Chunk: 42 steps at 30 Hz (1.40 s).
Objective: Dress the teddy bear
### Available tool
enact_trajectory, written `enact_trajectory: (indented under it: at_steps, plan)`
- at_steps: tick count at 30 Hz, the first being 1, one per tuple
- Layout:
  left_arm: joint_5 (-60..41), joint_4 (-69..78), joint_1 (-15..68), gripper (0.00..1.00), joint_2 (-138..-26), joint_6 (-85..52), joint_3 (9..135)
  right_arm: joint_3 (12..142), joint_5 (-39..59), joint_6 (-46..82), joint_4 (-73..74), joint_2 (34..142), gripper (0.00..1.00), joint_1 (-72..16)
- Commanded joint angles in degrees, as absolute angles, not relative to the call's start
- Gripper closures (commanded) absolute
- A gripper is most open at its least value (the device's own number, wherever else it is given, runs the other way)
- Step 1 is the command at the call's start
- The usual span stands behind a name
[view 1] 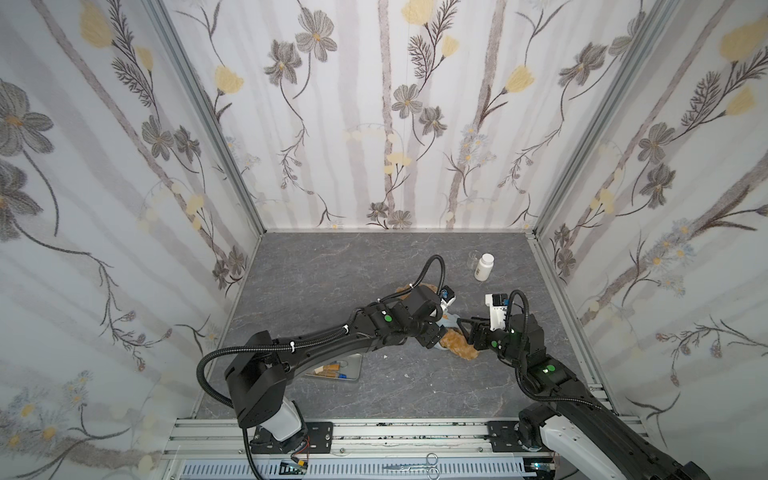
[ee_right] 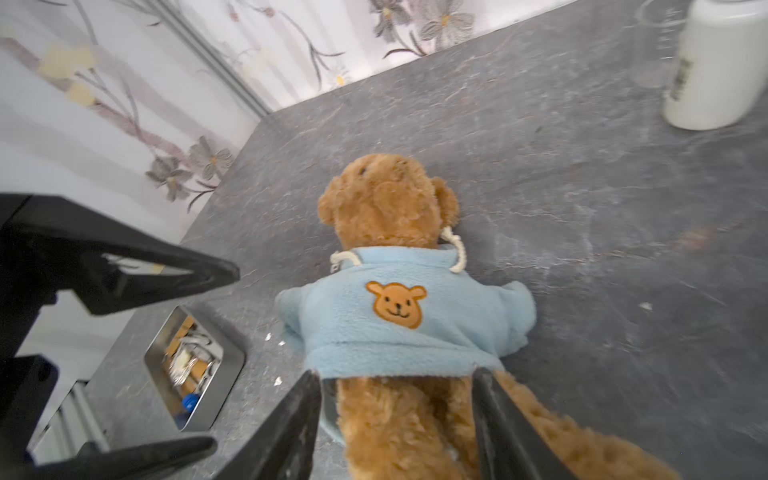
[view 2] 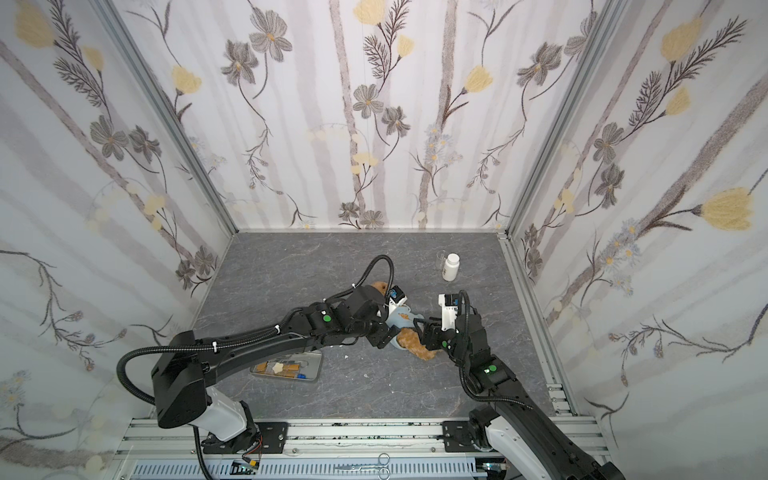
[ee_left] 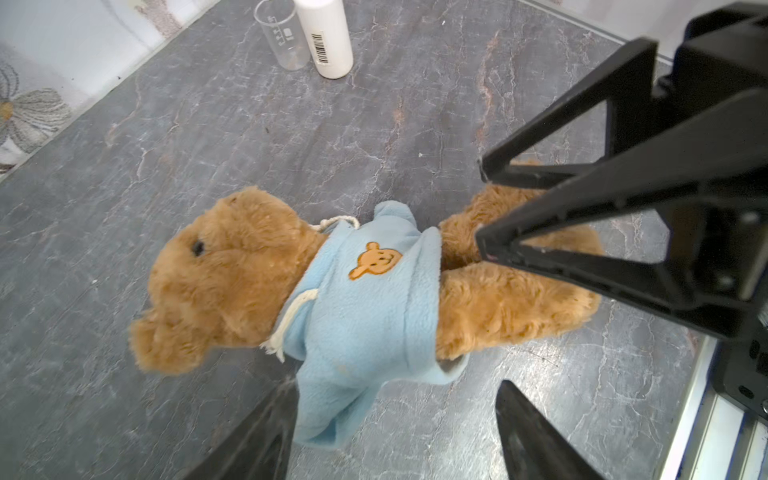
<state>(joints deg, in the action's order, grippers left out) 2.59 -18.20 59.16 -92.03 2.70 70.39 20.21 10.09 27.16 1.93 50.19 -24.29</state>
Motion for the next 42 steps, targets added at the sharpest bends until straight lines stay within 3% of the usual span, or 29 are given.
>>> enact_trajectory:
  at_steps: [1, 4, 9, 14, 21, 33, 37, 42]
  plan:
    - [7.22, -18.07, 59.55, 0.29, -94.9, -0.03, 72.85, 20.58, 3.08, 26.59, -1.4, 47.75, 0.41, -24.14]
    - [6.88, -18.03, 60.2, 0.23, -95.04, -3.17, 71.51, 21.72, 3.9, 23.36, -2.25, 48.91, 0.41, -24.1]
    - [4.88, -17.58, 61.02, 0.21, -98.53, -7.03, 71.93, 20.7, 3.94, 24.78, 3.36, 52.26, 0.42, -24.16]
    - [11.62, -16.92, 61.89, 0.26, -101.28, -6.27, 70.85, 23.45, 6.07, 23.52, 3.63, 56.44, 0.42, -24.21]
    - [11.11, -15.0, 56.72, 0.28, -96.1, -0.38, 61.94, 25.42, 9.02, 14.35, 7.35, 58.16, 0.44, -28.23]
    - [3.37, -6.57, 48.46, 0.25, -87.59, -1.83, 50.8, 29.0, -1.93, -12.03, 13.18, 70.69, 0.45, -43.15]
    - [0.16, -4.42, 47.47, 0.23, -85.58, -2.29, 49.18, 31.15, -2.21, -15.09, 10.78, 74.52, 0.46, -44.32]
    - [-0.94, -4.05, 47.19, 0.22, -83.33, -2.71, 47.53, 33.76, -9.86, -14.91, 6.11, 77.84, 0.51, -45.0]
